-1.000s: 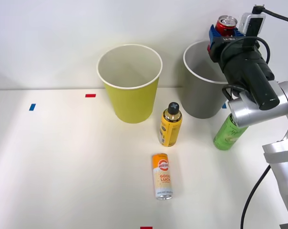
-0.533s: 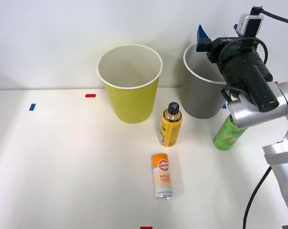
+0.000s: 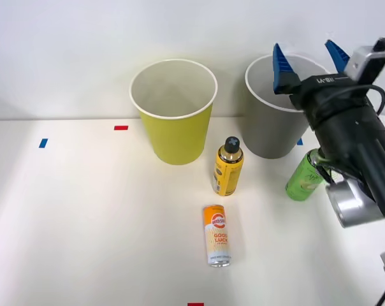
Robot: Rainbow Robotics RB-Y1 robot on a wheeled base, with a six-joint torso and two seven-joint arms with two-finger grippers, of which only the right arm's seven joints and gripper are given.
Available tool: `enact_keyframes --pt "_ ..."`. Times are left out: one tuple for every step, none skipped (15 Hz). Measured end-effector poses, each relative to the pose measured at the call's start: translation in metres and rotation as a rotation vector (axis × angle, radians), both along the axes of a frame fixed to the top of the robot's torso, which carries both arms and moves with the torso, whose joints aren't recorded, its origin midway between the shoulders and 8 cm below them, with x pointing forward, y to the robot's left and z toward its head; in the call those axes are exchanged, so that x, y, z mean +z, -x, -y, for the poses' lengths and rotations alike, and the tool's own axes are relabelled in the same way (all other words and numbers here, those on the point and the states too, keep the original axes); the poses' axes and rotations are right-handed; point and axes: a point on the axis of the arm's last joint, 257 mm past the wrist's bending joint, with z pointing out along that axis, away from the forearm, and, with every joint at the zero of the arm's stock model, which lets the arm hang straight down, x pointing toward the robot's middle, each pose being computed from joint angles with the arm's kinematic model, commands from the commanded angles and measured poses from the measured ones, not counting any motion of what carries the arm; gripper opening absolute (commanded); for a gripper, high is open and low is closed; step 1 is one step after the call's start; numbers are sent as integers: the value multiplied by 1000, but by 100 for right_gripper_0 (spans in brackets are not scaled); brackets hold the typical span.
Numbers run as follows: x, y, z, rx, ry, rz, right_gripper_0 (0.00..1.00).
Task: Put cans in the gray bin, plastic bottles in the light green bin
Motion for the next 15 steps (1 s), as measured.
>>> enact_keyframes --pt "-2 17 2 6 -14 -1 100" --pt "-8 34 6 8 -25 -9 100" --pt "-15 48 11 9 -37 -18 100" --pt "-19 60 16 16 -49 -14 100" --pt "-25 71 22 20 -61 -8 100" --pt "-34 81 30 16 -72 -11 100" --pt "-41 91 38 11 -86 -11 100" --pt "-51 101 46 6 -99 -17 100" --pt "-63 112 54 -2 -112 -33 100" --pt "-75 123 61 -9 -132 -50 100" --pt "-88 133 69 -18 -169 -77 100" --pt "-101 142 77 -32 -210 -106 100" --pt "-112 149 82 -51 -222 -130 100" --pt "-122 155 86 -71 -223 -153 100" --pt "-131 160 90 -90 -218 -173 100"
